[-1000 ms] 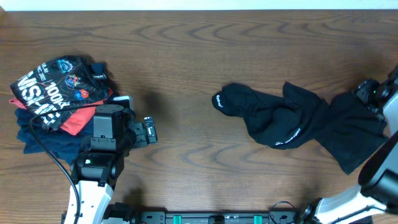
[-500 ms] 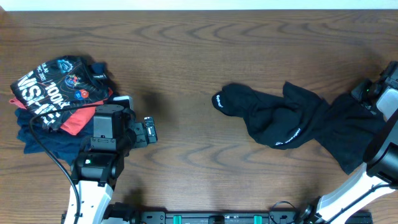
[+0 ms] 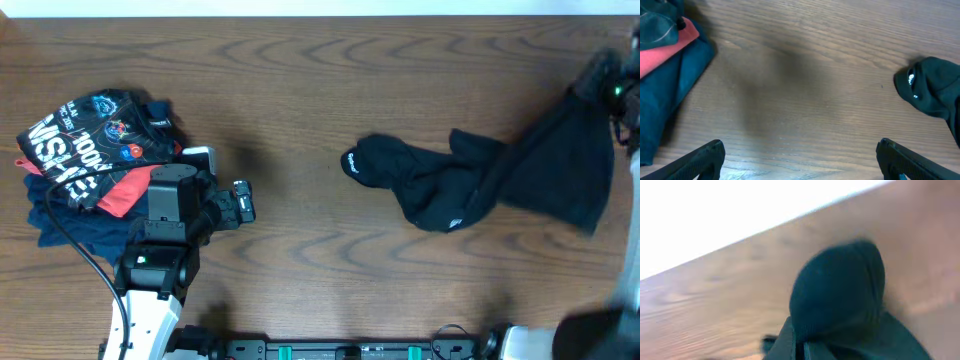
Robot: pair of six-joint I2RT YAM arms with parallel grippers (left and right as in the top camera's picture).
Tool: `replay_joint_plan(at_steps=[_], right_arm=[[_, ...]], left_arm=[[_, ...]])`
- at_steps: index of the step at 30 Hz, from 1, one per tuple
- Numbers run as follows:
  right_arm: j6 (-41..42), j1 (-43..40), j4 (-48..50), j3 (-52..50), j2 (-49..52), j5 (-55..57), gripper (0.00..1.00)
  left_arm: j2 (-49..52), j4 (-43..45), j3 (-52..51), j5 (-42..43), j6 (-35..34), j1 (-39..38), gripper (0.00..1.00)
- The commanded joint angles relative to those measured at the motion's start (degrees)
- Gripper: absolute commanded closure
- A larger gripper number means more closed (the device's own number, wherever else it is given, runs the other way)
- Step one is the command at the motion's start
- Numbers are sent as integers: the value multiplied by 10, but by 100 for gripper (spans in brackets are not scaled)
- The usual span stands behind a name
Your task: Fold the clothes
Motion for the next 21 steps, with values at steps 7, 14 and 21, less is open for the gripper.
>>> replay_joint_plan(at_steps=[7, 14, 21], right_arm=[[-5, 99, -9, 19, -161, 0, 99], [18, 143, 54, 19, -216, -16, 99], [61, 151, 146, 20, -242, -50, 99]], left_arm=[[5, 3, 11, 67, -8, 2, 2], [27, 10, 11, 150, -8, 2, 2], [73, 38, 11, 225, -8, 1, 2]])
